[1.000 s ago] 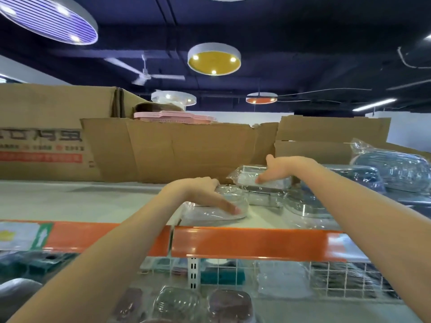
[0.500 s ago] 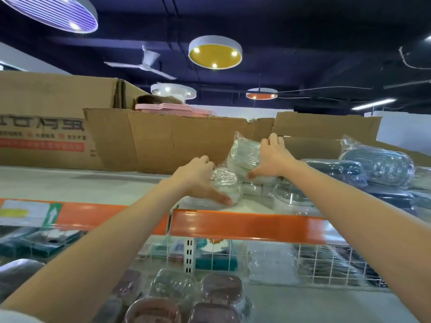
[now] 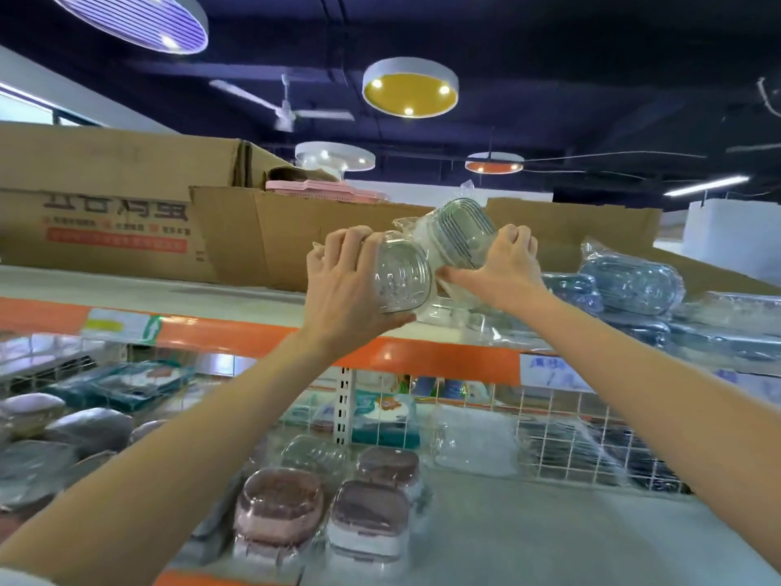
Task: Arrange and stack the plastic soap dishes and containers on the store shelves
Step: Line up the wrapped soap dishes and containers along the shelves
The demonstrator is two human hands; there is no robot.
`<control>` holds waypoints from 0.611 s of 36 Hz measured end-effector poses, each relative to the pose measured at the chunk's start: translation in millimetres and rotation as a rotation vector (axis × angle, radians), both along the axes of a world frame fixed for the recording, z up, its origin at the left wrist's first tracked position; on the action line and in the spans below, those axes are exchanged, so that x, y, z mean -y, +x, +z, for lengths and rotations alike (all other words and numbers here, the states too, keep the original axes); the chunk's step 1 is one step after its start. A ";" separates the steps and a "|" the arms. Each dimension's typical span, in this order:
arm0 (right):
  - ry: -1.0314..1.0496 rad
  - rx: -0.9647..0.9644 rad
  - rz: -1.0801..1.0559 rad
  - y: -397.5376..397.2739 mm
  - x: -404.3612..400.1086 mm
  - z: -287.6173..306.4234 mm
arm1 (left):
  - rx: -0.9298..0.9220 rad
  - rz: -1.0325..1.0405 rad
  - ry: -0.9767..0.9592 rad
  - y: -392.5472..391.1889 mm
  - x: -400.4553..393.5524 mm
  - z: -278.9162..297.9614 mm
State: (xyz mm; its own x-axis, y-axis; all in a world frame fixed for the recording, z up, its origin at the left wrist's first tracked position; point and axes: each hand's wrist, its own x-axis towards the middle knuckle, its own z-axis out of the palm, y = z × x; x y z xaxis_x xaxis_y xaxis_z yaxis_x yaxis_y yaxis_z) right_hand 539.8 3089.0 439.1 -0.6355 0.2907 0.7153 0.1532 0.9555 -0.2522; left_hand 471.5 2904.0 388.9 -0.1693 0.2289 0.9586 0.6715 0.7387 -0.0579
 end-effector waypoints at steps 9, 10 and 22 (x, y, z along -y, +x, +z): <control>0.135 -0.013 -0.074 65.9 -7.8 -44.6 | 0.027 -0.053 -0.135 52.9 0.2 -46.4; 0.170 -0.005 -0.084 73.1 -8.6 -49.8 | 0.023 -0.065 -0.152 57.8 1.7 -53.1; 0.383 0.105 -0.100 135.7 -32.9 -135.4 | 0.239 -0.009 -0.383 76.0 7.7 -146.4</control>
State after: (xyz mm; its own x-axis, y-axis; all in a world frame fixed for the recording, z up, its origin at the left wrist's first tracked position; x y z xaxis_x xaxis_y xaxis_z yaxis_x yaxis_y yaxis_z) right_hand 675.4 3121.9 303.8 -0.6927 0.0802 0.7168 0.2562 0.9563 0.1406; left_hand 547.6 2896.3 242.5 -0.3719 0.5619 0.7389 0.7054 0.6885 -0.1685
